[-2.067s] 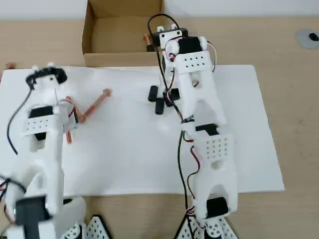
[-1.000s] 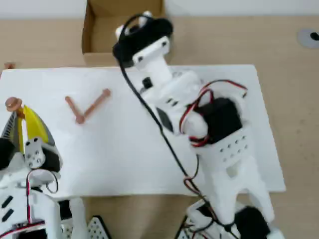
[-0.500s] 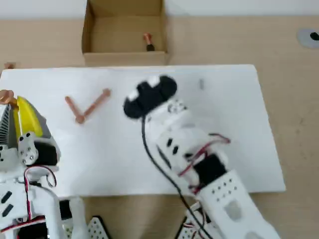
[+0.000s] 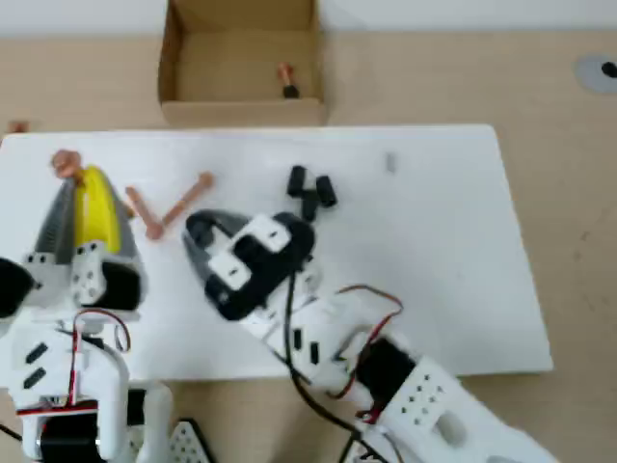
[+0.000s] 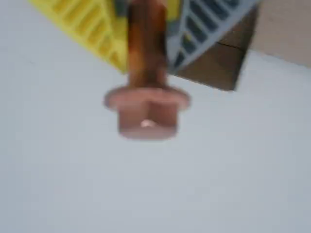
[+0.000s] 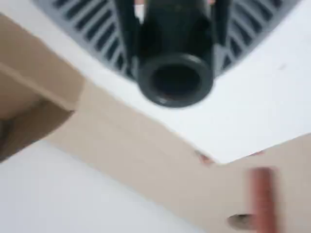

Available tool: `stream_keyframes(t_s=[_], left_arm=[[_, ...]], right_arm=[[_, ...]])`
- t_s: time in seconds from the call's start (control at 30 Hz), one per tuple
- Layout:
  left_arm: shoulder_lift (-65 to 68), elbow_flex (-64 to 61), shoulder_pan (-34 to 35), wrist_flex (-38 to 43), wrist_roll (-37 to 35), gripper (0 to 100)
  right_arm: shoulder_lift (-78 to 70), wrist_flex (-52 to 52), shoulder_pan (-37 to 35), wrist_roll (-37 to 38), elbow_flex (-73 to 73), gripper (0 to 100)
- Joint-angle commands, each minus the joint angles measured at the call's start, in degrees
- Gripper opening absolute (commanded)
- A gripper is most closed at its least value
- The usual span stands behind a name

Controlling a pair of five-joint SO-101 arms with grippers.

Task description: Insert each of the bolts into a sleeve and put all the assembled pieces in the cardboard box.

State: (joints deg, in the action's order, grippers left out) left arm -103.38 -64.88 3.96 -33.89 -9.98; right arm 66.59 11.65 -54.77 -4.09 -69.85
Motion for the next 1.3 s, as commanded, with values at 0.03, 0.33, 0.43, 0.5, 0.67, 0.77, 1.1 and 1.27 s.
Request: stream_keyframes(t_s=[0.03,0.33,0.43,0.5,0.67,0.77,1.1,1.27], left_arm=[[0.1,3.9,-5.8,1.0,3.7,1],[0.3,19.0,-19.4,-15.8,4.7,1],[1.1,21.2,-19.5,-19.6,7.4,1],[2.6,22.6,-19.5,-22.2,8.6,1],[6.2,26.5,-19.9,-26.3,5.9,1],[7.7,26.5,-19.9,-26.3,3.4,1],[8.4,21.5,-19.4,-23.0,-0.5,1],[8.3,16.3,-16.3,-16.4,-1.6,1]], right_arm=[[2.1,-1.7,-1.3,-0.4,-2.0,1.0],[2.3,-1.8,-1.1,-0.6,-4.2,1.0],[2.3,-1.8,-1.0,-0.6,-4.3,1.0],[2.3,-1.8,-1.0,-0.6,-4.3,1.0],[2.3,-1.8,-1.0,-0.6,-4.2,1.0],[2.3,-1.8,-0.9,-0.6,-4.3,1.0],[2.3,-5.0,-0.9,-0.6,-4.1,1.0],[2.4,-4.9,-0.9,-0.6,-4.0,1.0]])
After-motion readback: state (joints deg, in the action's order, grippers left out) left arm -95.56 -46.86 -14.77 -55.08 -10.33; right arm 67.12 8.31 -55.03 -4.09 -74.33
